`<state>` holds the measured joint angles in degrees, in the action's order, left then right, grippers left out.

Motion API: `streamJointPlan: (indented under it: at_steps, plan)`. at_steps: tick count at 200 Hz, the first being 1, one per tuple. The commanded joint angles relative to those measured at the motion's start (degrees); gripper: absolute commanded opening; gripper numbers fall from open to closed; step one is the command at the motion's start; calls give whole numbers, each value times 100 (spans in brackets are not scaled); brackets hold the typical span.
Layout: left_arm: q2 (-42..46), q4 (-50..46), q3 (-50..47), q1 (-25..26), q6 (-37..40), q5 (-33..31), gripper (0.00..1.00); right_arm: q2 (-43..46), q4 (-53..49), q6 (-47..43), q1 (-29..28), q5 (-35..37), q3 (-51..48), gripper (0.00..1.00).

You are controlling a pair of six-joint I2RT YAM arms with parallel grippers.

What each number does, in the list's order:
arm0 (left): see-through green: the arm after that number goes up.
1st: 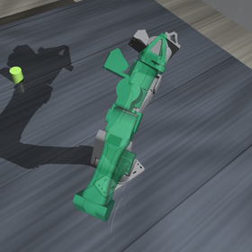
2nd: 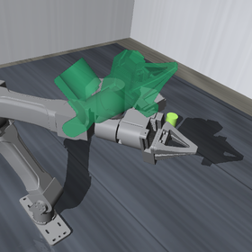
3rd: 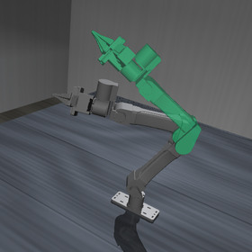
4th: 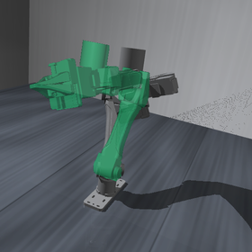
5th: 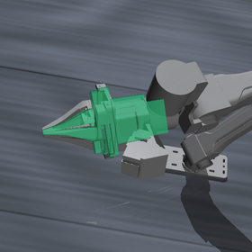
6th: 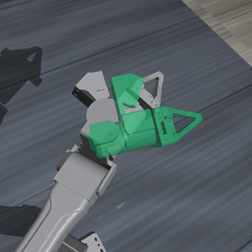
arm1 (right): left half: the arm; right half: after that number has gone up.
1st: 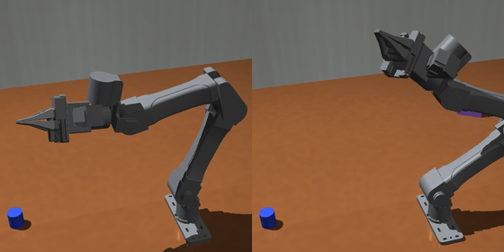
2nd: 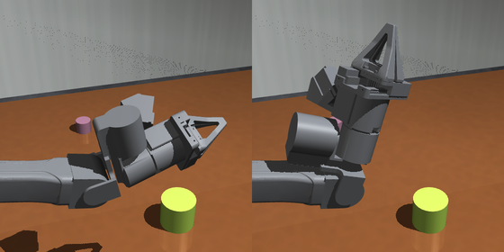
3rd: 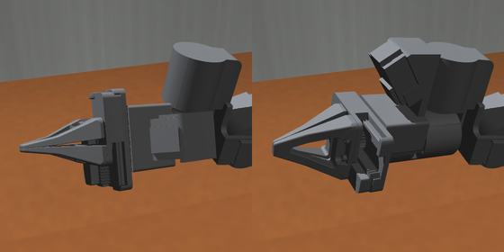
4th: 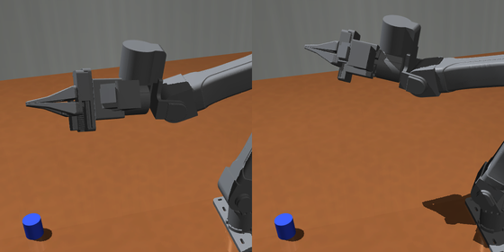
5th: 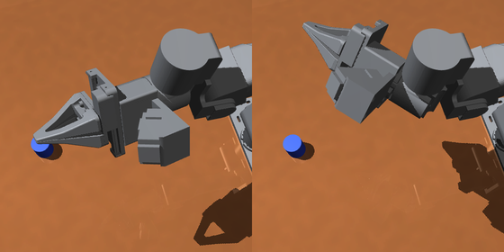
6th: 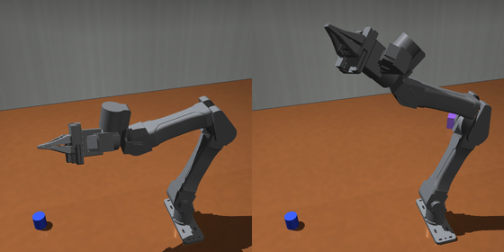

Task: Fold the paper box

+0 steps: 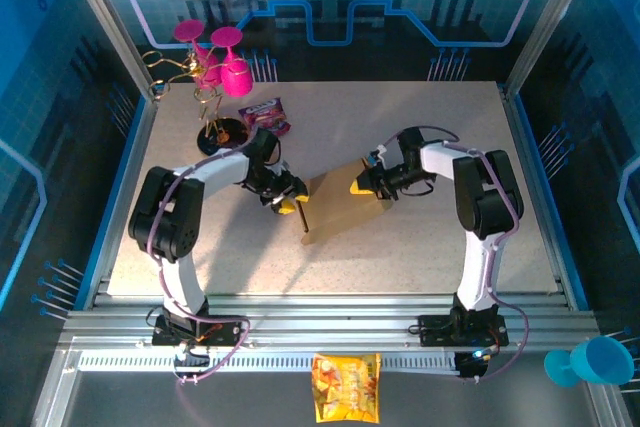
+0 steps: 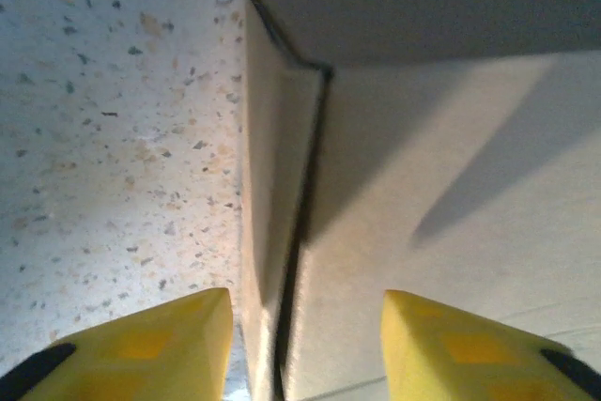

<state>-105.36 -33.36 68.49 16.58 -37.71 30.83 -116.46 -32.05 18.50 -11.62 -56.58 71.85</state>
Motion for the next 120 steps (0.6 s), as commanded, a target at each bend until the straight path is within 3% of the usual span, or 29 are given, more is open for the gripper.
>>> streamJointPlan:
  at_steps: [1, 43, 74, 120]
  plan:
    - [709, 475, 196, -236, -504, 60, 52, 122, 477, 787, 22, -109, -268, 25]
    - [1516, 1465, -520, -679, -1397, 177, 70, 426, 1332, 2052, 242, -451, -710, 25]
    - [1624, 2219, -1355, -933, -1924, 468, 70, 709, 1398, 2706, 341, -607, -780, 25]
    - [1528, 3862, -2062, -813, -2584, 689, 79, 1091, 1507, 3336, 435, -791, -923, 25]
